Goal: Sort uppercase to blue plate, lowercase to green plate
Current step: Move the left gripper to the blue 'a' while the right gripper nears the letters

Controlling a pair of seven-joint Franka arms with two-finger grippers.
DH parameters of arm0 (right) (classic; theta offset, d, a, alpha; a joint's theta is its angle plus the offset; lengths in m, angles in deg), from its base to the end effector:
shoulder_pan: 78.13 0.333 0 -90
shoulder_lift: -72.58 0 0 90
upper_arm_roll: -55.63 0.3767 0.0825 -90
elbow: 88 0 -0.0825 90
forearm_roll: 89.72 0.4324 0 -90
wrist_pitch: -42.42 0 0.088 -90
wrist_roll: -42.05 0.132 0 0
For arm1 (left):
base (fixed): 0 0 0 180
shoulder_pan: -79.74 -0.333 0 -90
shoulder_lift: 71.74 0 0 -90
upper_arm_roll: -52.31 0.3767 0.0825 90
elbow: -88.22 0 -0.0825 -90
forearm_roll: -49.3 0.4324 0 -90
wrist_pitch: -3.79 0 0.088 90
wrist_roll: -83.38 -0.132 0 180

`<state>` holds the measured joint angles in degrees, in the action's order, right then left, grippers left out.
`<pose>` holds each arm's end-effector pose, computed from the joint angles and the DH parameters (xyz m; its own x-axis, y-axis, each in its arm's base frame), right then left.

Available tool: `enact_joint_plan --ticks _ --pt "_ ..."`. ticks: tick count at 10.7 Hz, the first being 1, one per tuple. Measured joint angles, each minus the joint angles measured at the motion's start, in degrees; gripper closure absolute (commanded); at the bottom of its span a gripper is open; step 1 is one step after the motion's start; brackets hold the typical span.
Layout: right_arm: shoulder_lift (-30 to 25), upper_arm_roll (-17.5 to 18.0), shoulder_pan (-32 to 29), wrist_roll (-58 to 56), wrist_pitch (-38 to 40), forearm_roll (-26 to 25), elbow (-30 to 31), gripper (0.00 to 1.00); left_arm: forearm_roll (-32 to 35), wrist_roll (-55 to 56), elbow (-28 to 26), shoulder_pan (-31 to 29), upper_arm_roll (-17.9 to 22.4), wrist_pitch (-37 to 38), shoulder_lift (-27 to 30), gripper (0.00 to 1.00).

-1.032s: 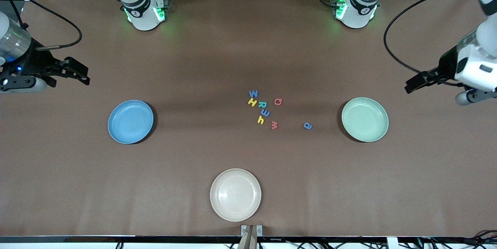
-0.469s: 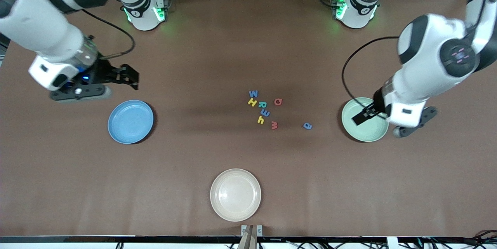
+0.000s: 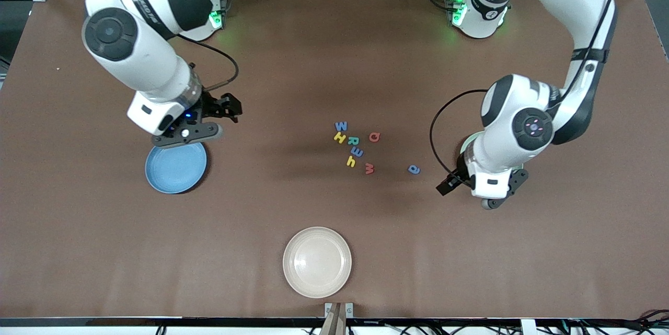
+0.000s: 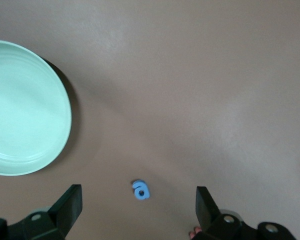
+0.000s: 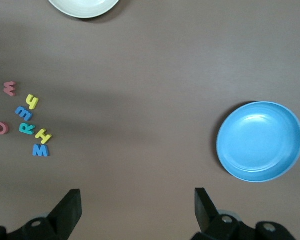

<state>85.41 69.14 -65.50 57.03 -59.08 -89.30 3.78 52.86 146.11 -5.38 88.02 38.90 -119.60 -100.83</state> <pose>0.6186 0.2894 0.5201 0.9801 0.1886 -0.0619 0.1861 -0.9815 -0.0445 0.7092 -0.2544 0.3355 0.7566 0.6525 -0.0413 0.6539 -0.7549 0.0513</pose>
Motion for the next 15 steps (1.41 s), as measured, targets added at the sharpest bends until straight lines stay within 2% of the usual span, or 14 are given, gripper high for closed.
enact_joint_plan --ticks 3,7,11,12,15 --pt "2.4 1.8 1.2 2.7 -1.4 -1.5 0.2 0.00 0.6 4.2 0.2 1.1 0.0 -3.2 -3.7 0.00" --pt "3.0 2.0 2.6 4.4 -1.5 -1.5 0.5 0.00 0.7 11.0 0.5 3.4 0.0 -8.0 -8.1 0.00" --pt "4.0 2.4 5.8 8.6 -5.1 -1.5 3.6 0.00 0.7 15.8 0.3 4.1 0.1 -8.6 -9.4 0.00" --pt "4.2 2.7 6.5 10.3 -7.7 -1.5 5.1 0.00 0.8 16.4 -0.4 4.1 0.1 -9.1 -9.5 0.00" --pt "5.7 3.6 9.3 14.9 -14.1 -1.5 7.9 0.00 2.3 19.8 -6.4 4.5 0.1 -17.3 -9.6 0.00"
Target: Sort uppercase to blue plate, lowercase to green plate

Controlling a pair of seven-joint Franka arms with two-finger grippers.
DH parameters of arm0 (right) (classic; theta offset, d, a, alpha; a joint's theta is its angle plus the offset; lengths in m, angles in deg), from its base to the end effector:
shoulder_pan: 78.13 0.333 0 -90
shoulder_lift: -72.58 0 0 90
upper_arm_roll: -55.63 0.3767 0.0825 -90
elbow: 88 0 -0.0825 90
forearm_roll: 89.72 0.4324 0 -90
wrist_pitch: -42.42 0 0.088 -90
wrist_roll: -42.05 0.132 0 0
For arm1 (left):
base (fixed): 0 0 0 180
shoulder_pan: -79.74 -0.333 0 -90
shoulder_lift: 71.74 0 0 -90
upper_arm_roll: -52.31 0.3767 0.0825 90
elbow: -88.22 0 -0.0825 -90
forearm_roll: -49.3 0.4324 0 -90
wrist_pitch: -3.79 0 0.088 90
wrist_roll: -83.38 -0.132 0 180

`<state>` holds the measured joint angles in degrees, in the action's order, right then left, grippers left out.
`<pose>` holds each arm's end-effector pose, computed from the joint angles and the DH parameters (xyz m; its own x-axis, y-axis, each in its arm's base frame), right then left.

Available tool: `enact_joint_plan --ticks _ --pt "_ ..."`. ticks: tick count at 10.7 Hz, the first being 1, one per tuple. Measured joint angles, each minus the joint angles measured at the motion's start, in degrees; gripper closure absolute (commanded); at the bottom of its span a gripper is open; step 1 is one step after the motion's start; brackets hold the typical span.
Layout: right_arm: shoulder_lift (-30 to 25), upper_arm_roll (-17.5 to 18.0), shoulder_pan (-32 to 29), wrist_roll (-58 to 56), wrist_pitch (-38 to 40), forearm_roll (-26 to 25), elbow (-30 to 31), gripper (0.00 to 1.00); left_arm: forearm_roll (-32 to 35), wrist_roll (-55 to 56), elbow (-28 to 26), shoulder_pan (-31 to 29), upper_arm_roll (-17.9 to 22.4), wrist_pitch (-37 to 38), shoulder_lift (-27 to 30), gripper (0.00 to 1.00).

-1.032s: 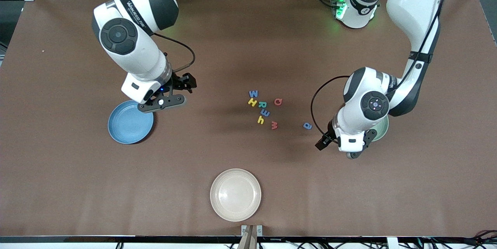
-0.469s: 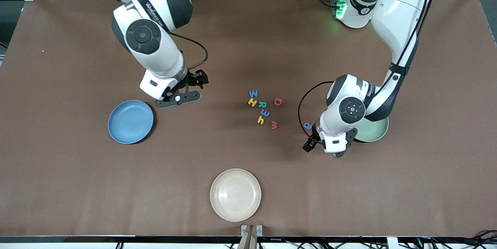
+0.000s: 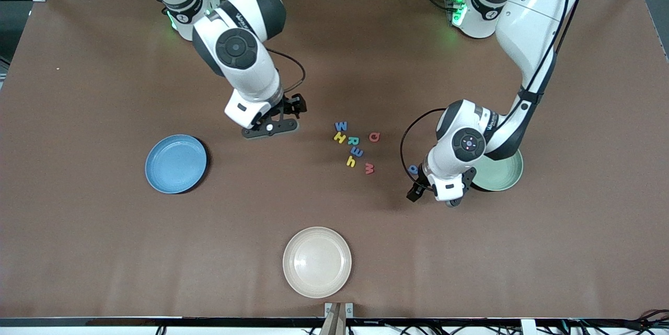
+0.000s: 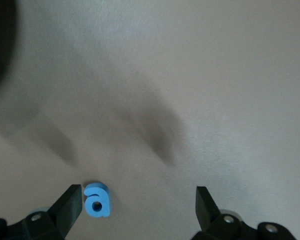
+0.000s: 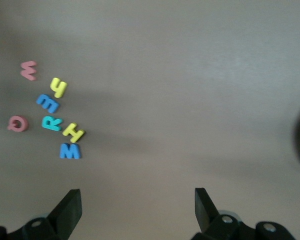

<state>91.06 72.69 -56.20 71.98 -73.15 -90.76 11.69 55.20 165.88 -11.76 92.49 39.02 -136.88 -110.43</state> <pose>0.5546 0.4252 0.4057 0.9859 0.1539 -0.0655 0.1507 -0.9873 -0.0511 0.6743 -0.3102 0.1875 0.5736 0.8164 -0.0668 0.8190 -0.5700 0.0656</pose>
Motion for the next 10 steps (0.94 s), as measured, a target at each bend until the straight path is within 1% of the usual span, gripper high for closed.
enact_joint_plan --ticks 1,3,6,8,10 --pt "1.0 0.1 1.4 1.8 -1.8 0.0 0.2 0.00 0.8 1.5 -1.2 0.3 0.0 -1.1 0.0 0.00" --pt "3.6 0.1 4.3 4.4 -5.2 -0.3 0.2 0.00 1.3 3.4 -2.0 1.3 0.0 -1.9 0.0 0.00" --pt "5.9 0.2 6.4 5.9 -6.8 -0.9 0.0 0.00 2.6 4.3 -3.2 1.9 0.0 -2.0 0.0 0.00" --pt "6.1 0.2 6.9 6.9 -7.1 -1.0 -0.2 0.09 3.8 4.5 -4.0 1.9 0.1 -2.1 0.0 0.00" --pt "7.2 0.3 8.0 8.3 -7.5 -1.1 -1.2 0.10 4.0 4.5 -4.4 1.9 0.1 -2.1 0.0 0.00"
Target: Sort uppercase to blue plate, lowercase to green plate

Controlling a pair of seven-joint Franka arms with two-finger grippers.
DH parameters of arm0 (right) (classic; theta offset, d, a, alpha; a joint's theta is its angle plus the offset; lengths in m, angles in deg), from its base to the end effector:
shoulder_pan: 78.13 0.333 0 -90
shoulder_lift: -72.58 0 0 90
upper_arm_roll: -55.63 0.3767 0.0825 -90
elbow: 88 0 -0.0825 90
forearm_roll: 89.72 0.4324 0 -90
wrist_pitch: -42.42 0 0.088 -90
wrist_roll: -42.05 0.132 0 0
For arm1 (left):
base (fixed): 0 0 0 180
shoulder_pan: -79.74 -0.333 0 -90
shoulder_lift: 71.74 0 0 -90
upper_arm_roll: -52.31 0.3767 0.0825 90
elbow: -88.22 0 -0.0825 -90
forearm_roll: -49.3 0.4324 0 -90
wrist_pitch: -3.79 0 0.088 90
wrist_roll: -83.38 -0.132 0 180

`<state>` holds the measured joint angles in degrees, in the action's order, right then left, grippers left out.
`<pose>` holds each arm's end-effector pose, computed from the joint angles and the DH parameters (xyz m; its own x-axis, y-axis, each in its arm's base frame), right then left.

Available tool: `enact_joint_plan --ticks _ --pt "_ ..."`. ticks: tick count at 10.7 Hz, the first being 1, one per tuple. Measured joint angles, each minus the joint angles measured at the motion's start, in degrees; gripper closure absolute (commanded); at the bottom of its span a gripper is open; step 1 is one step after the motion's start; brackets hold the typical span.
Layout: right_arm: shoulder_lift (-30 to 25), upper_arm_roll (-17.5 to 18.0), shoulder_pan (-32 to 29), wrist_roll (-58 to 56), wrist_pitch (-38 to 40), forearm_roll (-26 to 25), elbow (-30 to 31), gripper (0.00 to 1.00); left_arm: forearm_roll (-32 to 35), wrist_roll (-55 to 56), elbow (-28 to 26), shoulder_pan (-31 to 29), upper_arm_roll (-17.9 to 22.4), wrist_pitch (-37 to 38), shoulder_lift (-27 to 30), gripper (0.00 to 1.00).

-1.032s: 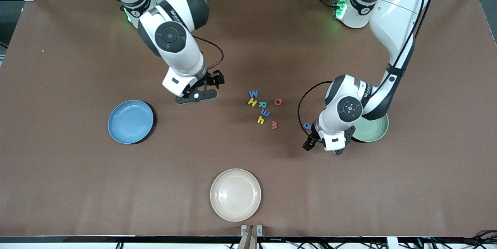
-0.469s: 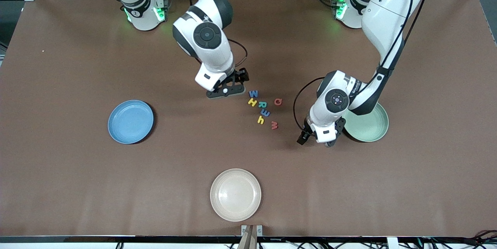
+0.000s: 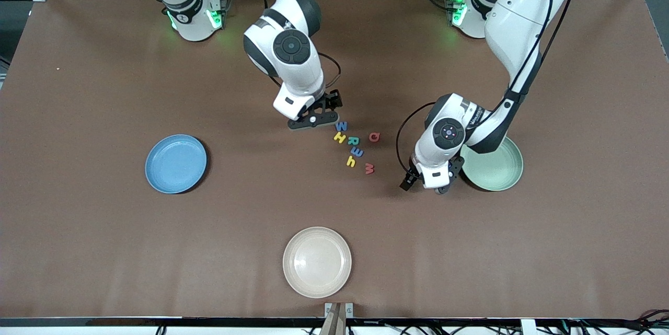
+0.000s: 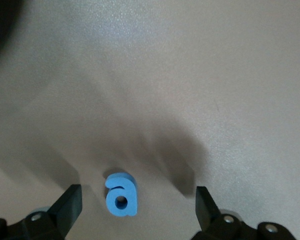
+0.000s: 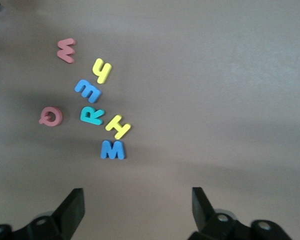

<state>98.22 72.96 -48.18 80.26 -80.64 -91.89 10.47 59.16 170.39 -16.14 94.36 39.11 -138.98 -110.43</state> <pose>0.5108 0.5176 0.3418 0.9866 0.1522 -0.0587 0.1475 -0.9860 -0.0776 0.6386 -0.3237 0.1580 0.5843 0.8108 -0.0359 0.8115 -0.5839 0.0223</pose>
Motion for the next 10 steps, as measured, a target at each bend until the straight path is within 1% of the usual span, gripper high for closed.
enact_joint_plan --ticks 3,5,6,8,10 --pt "3.7 0.0 2.7 3.8 -0.7 -2.3 -2.7 0.09 0.2 0.0 -0.9 0.4 -0.1 -0.1 0.1 0.00" --pt "5.7 0.0 3.2 5.0 -4.1 -3.1 -3.2 0.09 0.3 0.0 -1.1 0.7 -0.1 -0.5 0.1 0.00" --pt "6.5 0.0 3.3 5.1 -4.5 -3.7 -3.4 0.10 0.8 0.0 -1.1 0.7 -0.1 -0.5 0.2 0.04" --pt "7.8 0.0 3.5 5.4 -5.1 -6.1 -3.4 0.15 2.8 0.1 -1.2 0.7 -0.1 -0.6 0.3 0.11" --pt "9.7 0.1 3.7 5.4 -6.2 -8.6 -3.4 0.17 3.0 0.1 -1.3 0.7 -0.1 -0.6 0.3 0.17"
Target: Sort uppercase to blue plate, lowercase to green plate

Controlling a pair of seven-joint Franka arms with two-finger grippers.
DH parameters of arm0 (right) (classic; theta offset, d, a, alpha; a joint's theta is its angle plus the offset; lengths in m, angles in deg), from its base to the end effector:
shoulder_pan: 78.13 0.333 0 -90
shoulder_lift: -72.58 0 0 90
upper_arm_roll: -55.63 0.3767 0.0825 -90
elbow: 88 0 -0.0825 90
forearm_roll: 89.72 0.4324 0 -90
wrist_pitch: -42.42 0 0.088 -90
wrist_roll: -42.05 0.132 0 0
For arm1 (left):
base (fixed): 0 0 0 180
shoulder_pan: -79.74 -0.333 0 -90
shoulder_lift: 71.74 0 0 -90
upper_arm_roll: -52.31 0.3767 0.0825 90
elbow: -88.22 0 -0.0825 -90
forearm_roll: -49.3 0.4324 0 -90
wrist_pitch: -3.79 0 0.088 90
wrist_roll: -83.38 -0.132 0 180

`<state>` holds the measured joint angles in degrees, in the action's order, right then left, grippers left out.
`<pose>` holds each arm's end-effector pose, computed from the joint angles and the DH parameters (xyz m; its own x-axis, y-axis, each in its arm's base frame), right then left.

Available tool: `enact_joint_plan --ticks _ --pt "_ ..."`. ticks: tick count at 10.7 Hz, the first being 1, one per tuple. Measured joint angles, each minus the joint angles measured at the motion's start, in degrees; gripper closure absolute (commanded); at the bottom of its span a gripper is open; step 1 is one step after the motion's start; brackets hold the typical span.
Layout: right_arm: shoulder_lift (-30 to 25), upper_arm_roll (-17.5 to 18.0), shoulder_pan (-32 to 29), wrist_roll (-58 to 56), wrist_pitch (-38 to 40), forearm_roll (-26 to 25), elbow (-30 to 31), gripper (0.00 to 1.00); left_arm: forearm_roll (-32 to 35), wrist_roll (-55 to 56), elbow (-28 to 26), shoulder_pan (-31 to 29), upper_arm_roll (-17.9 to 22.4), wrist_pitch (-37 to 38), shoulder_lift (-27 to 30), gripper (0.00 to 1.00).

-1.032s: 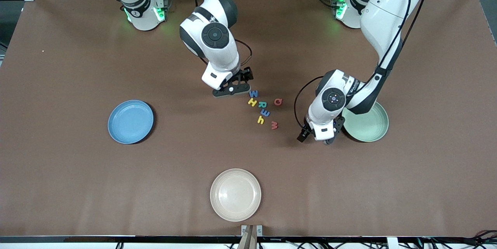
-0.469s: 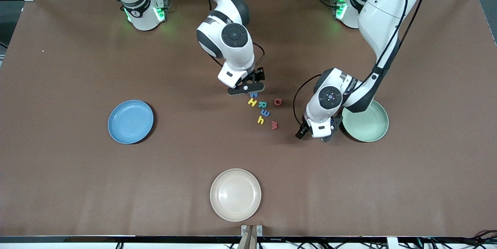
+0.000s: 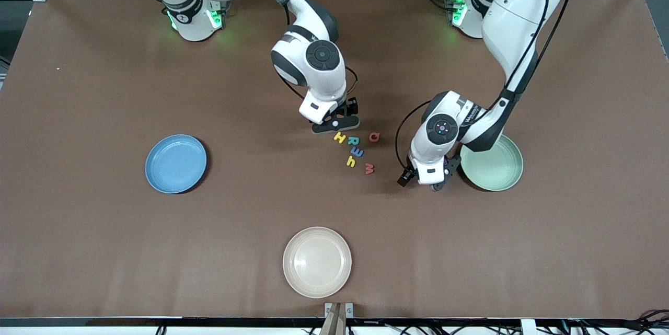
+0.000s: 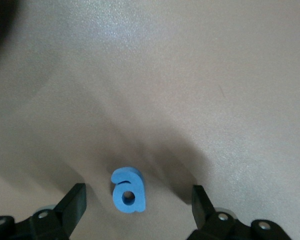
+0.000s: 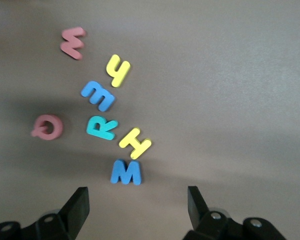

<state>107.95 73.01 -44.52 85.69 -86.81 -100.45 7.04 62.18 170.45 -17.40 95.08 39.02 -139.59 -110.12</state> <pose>0.5031 0.5639 0.2579 0.9815 0.1915 -0.0096 0.1911 -0.9811 -0.0291 0.6274 -0.3304 0.1538 0.6300 0.7766 -0.0063 0.7766 -0.6298 0.0162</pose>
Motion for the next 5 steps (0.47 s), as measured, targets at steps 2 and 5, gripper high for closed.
enact_joint_plan --ticks 2,5 --pt "1.7 0.0 0.6 0.0 -0.9 -1.2 0.0 0.17 0.7 0.0 0.0 0.0 0.0 0.0 0.1 0.26" --pt "3.1 0.0 2.4 1.2 -1.3 -1.6 -0.1 0.17 1.4 0.0 -0.2 0.0 0.0 0.0 0.4 0.40"
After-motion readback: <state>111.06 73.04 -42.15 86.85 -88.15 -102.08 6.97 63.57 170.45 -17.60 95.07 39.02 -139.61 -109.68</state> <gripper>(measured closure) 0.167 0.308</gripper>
